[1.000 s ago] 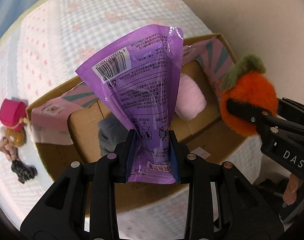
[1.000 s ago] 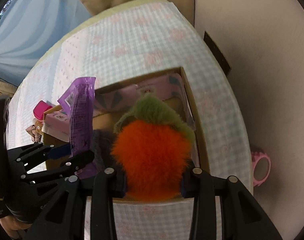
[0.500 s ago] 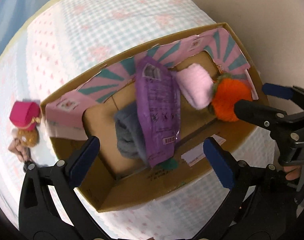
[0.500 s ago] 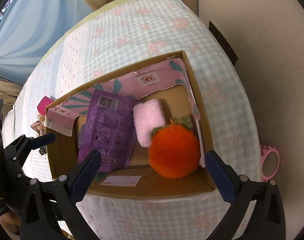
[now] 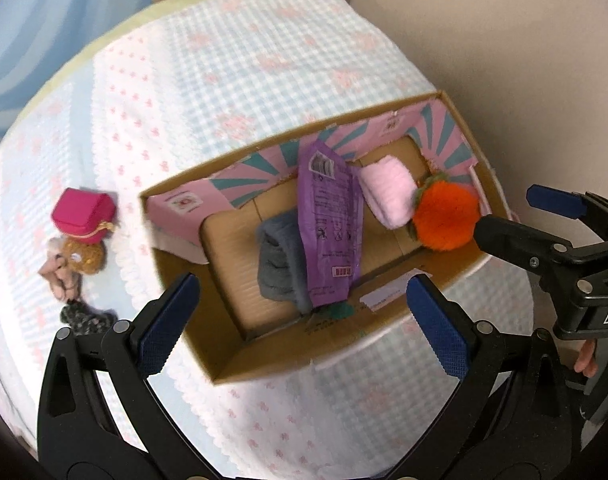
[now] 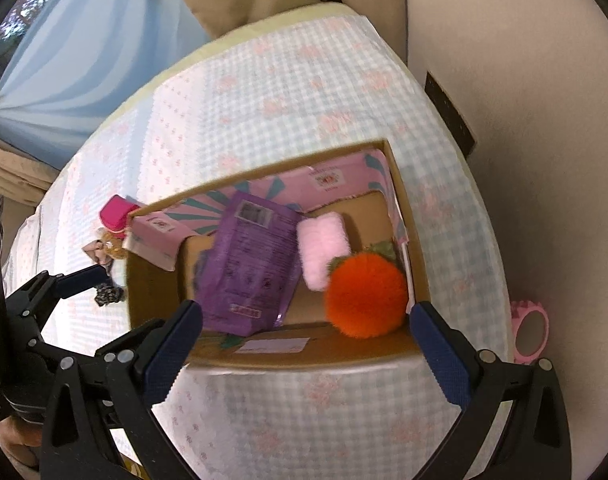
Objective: Organize soft objects
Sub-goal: 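Move both tools back toward the pink pouch and beige bag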
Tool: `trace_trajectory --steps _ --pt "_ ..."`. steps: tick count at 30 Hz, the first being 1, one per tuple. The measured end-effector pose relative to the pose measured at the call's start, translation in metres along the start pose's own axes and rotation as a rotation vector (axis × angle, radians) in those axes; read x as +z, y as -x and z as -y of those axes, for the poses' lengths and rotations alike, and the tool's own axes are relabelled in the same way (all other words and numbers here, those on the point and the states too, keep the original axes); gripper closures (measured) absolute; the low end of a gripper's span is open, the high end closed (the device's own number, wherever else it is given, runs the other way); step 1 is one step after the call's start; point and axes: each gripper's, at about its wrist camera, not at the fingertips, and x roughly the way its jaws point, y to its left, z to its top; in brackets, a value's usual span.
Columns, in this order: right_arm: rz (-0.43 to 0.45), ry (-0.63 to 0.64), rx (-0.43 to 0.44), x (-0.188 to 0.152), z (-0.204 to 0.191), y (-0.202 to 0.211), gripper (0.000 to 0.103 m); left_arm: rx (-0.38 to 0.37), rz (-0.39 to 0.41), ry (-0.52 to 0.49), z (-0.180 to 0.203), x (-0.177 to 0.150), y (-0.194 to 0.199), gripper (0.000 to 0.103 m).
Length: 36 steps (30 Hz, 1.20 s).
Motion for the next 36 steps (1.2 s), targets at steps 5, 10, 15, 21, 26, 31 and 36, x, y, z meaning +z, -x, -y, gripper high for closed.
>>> trace_trajectory --steps 5,10,15,21,26,31,36 --pt "0.058 0.052 -0.020 -0.005 -0.026 0.040 0.000 0.014 0.070 0.041 -0.008 -0.012 0.043 0.000" --pt "0.120 0.114 -0.021 -0.011 -0.060 0.082 0.000 0.033 0.149 0.103 -0.023 -0.029 0.093 0.000" --pt "0.189 0.178 -0.013 -0.016 -0.095 0.118 0.000 0.062 0.238 0.194 -0.046 -0.055 0.148 0.000" --pt "0.263 0.233 -0.003 -0.027 -0.147 0.159 0.000 0.108 0.342 0.278 -0.080 -0.094 0.208 0.000" --pt "0.310 0.251 -0.010 -0.047 -0.186 0.182 0.000 0.155 0.411 0.304 -0.109 -0.126 0.253 0.000" --pt "0.341 0.272 -0.045 -0.074 -0.218 0.194 0.000 0.195 0.472 0.331 -0.138 -0.164 0.285 0.000" --pt "0.363 0.280 -0.050 -0.090 -0.247 0.193 0.000 0.194 0.482 0.367 -0.174 -0.201 0.297 0.000"
